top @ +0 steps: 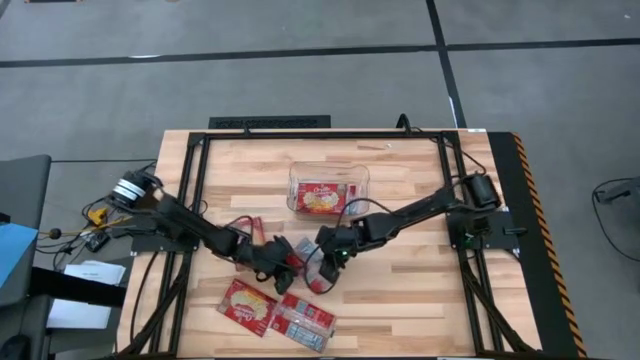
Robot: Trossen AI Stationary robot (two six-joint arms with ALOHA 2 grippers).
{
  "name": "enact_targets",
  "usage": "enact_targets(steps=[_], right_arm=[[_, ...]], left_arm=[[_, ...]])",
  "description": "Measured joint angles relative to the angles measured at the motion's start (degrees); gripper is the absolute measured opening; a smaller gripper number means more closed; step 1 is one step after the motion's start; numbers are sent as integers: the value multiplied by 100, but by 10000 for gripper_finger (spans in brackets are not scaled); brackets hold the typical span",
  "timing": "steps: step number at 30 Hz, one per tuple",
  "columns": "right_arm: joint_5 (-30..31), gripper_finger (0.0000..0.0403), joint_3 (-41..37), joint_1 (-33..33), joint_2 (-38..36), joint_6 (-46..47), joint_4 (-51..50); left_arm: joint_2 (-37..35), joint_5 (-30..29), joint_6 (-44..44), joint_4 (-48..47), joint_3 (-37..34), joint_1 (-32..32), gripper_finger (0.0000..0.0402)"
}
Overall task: Sort popcorn bags into baskets
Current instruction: Put the red popcorn bag into the transparent bin
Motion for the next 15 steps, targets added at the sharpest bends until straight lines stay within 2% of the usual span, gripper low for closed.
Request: enact_targets(steps=[6, 15], right_arm=[[814, 4, 343, -110, -633, -517, -953], [2563, 3, 1371, -440, -1192, -1882, -2614]], left_arm=[[-1030, -99, -86, -808, -3, -15, 0], [-2108, -243, -123, -1003, 24, -28, 0]])
